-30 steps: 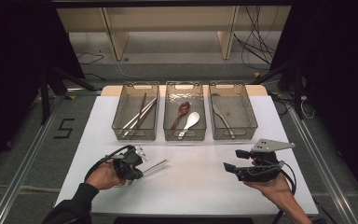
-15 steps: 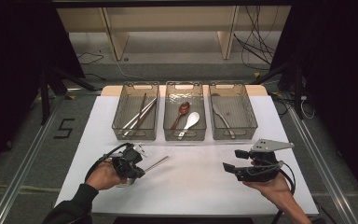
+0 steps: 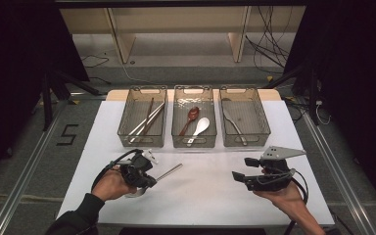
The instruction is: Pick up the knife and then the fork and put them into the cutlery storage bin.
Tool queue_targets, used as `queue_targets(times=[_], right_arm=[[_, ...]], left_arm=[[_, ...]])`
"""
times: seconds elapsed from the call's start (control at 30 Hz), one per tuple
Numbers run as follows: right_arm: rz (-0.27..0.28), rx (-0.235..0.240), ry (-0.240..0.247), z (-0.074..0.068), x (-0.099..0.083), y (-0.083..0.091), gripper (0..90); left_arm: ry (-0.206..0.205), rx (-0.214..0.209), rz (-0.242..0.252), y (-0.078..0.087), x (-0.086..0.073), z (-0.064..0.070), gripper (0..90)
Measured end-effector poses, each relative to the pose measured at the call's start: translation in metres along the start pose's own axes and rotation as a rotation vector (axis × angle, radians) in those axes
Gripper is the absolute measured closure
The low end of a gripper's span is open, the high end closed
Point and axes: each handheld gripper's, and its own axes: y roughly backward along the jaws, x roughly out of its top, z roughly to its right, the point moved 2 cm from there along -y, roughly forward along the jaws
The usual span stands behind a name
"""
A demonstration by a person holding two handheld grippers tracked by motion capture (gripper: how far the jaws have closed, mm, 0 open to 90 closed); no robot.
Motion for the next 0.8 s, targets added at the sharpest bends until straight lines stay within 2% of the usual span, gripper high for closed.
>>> queue_targets(times=[0.17, 0.3, 0.4, 0.7, 0.8], right_arm=[[0.001, 0.015, 0.017, -0.004, 0.002, -0.002, 30.8], [-0.003, 0.024, 0.051, -0.010, 0.003, -0.006, 30.8], [-0.009, 0.029, 0.079, -0.016, 0.005, -0.011, 30.7], [-0.039, 0.070, 0.212, -0.040, 0.011, -0.030, 30.6], [-0.055, 0.068, 0.261, -0.048, 0.011, -0.035, 30.6]], left_arm=[[-0.019, -0.017, -0.009, 0.001, 0.005, 0.008, 85.0], [-0.036, -0.034, -0.007, 0.000, 0.012, 0.015, 85.0], [-0.056, -0.041, -0.025, -0.001, 0.016, 0.020, 85.0], [-0.117, -0.091, -0.031, -0.003, 0.038, 0.039, 85.0], [-0.136, -0.103, -0.038, -0.004, 0.044, 0.045, 84.9]])
